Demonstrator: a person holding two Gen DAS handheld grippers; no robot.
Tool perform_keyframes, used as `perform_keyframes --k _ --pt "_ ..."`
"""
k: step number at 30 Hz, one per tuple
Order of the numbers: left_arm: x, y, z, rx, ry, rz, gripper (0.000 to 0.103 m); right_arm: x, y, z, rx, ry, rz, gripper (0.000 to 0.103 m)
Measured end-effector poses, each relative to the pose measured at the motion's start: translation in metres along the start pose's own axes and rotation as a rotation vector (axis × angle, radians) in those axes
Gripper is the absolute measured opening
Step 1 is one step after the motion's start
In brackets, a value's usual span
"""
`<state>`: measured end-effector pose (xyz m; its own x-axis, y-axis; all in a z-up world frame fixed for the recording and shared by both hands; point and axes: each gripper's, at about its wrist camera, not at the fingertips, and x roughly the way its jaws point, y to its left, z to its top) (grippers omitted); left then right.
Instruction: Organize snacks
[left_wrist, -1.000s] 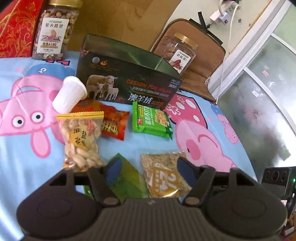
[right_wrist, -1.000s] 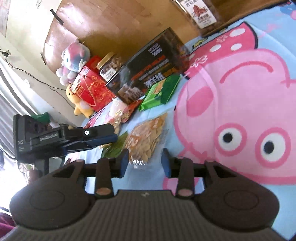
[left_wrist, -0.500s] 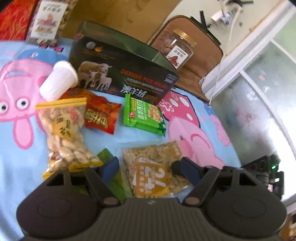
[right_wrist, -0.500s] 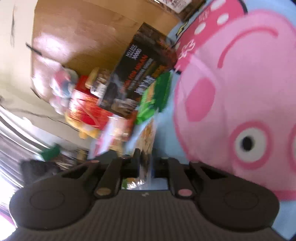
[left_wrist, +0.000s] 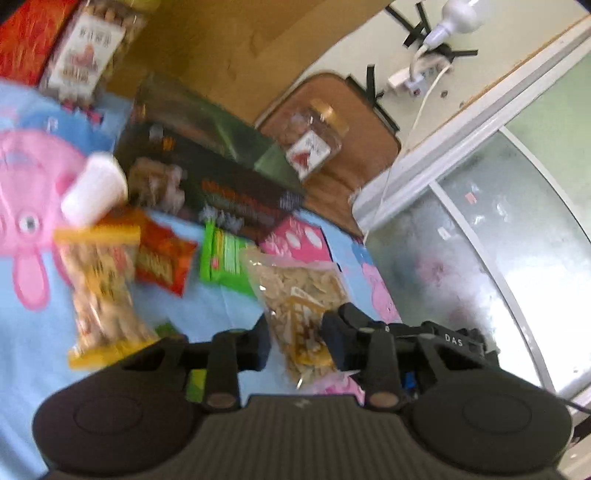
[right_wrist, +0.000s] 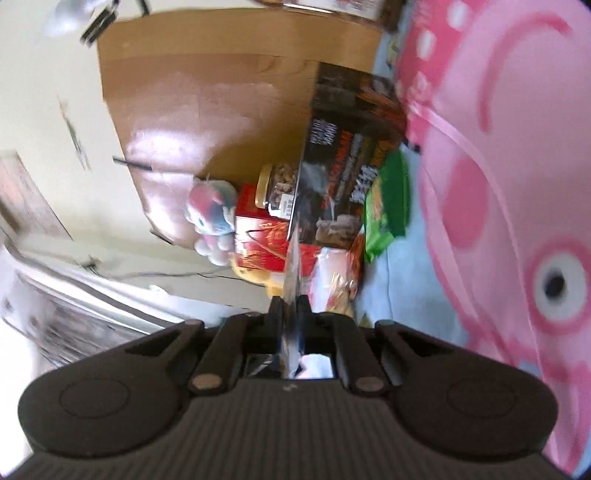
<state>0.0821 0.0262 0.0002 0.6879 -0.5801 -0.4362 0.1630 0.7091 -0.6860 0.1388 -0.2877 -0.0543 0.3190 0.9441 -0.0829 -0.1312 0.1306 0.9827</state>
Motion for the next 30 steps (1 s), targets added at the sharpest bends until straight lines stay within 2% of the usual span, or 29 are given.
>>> perform_keyframes --k 3,7,12,14,16,18,20,23,25,27,30 --pt "-0.007 -0.004 0.029 0.025 -0.041 0.014 0.028 0.017 0.024 0.015 -0.096 0.008 -0.027 0.01" --pt "-0.001 -0.012 0.074 0.086 -0.1 0.063 0.028 0.05 0.067 0.04 -0.27 -0.034 -0.086 0.015" --pt "0.041 -0.004 0.123 0.1 -0.105 0.152 0.031 0.092 0.095 0.069 -0.476 -0.116 -0.266 0.019" --pt "0.058 -0.003 0.131 0.125 -0.105 0.209 0.034 0.107 0.098 0.076 -0.573 -0.144 -0.368 0.026" --pt "0.074 -0.003 0.136 0.148 -0.104 0.293 0.033 0.124 0.097 0.077 -0.726 -0.154 -0.49 0.044" --pt "0.082 0.0 0.137 0.16 -0.106 0.348 0.035 0.131 0.095 0.072 -0.84 -0.188 -0.599 0.045" --pt "0.082 0.0 0.138 0.152 -0.109 0.343 0.039 0.127 0.094 0.065 -0.918 -0.231 -0.636 0.045" --pt "0.067 -0.004 0.131 0.151 -0.131 0.328 0.04 0.105 0.09 0.057 -0.949 -0.282 -0.644 0.046" --pt "0.047 -0.005 0.122 0.156 -0.153 0.283 0.04 0.087 0.09 0.049 -0.913 -0.288 -0.589 0.046" --pt "0.029 -0.008 0.104 0.168 -0.165 0.246 0.04 0.068 0.081 0.035 -0.874 -0.266 -0.548 0.046" --pt "0.013 -0.005 0.073 0.165 -0.161 0.225 0.04 0.063 0.057 0.018 -0.786 -0.213 -0.589 0.049"
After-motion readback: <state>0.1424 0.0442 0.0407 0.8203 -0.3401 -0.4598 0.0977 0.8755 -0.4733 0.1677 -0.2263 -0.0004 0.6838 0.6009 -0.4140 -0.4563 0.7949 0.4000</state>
